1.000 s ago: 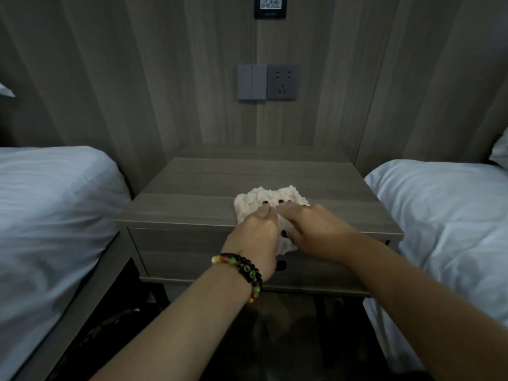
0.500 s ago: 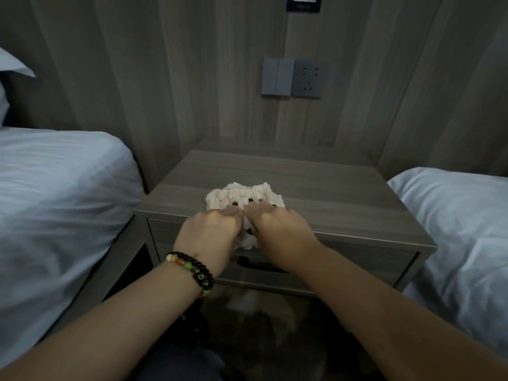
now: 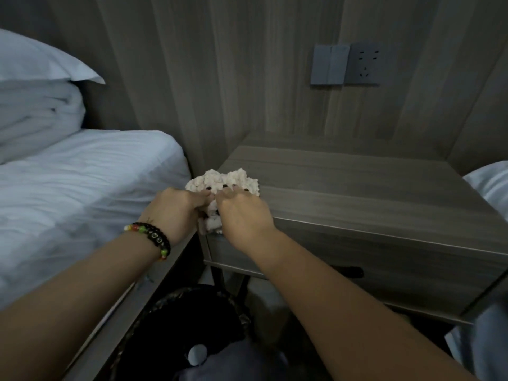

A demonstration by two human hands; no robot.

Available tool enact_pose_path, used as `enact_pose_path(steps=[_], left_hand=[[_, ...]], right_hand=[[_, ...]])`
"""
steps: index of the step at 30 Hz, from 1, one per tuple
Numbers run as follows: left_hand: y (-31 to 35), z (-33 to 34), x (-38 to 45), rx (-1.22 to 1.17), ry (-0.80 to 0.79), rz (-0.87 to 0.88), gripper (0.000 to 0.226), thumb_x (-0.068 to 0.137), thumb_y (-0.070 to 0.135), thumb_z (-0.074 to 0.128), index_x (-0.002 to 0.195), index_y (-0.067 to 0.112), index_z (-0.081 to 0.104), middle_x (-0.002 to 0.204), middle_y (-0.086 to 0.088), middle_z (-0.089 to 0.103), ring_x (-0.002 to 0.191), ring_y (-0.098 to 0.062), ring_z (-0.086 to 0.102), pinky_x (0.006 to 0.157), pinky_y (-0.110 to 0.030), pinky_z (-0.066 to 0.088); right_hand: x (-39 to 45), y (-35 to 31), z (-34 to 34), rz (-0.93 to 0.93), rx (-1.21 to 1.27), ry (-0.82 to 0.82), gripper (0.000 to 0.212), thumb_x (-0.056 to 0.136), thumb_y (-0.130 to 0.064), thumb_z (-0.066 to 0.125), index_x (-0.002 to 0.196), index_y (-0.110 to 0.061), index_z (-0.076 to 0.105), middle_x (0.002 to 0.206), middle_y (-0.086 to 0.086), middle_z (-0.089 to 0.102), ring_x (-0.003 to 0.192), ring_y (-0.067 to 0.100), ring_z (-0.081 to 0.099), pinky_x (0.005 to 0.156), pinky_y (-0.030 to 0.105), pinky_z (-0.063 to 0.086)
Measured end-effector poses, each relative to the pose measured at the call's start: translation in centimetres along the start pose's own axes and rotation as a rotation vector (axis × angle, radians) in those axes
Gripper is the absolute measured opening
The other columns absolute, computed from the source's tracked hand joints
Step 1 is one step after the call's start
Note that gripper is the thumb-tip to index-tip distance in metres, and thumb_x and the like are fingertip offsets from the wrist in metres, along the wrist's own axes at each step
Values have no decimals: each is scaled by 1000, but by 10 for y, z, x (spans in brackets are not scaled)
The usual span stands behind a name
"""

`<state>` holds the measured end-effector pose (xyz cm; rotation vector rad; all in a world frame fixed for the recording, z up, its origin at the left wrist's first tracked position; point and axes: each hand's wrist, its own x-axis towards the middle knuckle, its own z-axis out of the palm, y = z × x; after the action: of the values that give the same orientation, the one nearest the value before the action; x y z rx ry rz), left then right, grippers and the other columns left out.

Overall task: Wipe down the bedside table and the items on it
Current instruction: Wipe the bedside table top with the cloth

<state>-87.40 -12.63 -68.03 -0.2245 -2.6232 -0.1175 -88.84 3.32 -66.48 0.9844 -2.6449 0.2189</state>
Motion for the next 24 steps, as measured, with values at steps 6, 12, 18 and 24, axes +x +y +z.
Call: enact_pose_path(steps=[6,12,18,24], left_hand=[[21,-6,5,66,-138,-75,18,84,17,65,94,26,77,87,-12,74,80,-34,69,70,-30,53],[76,-15,8,139,-269,12,21,87,26,58,103,30,71,102,-3,72,98,-26,64,76,-27,46],[158,-7,24,106,-296,150,25,86,31,56,109,31,66,107,-5,69,104,-29,61,76,-27,43],[247,-2,36,87,-323,306,25,85,16,60,109,20,62,107,-8,67,102,-31,61,76,-34,46]], right_hand=[[-14,6,-14,39,46,-46,36,94,-7,44,129,-6,48,132,11,50,123,27,47,90,35,44],[-51,38,-22,72,54,-46,38,95,-14,47,132,-12,45,136,5,47,127,23,42,92,33,40],[-110,94,-36,200,-19,-64,50,95,-18,46,143,-22,32,148,-1,36,134,20,38,95,31,42],[-172,150,-55,364,-63,-46,48,98,-20,39,145,-27,31,151,-5,34,137,16,37,96,30,41]])
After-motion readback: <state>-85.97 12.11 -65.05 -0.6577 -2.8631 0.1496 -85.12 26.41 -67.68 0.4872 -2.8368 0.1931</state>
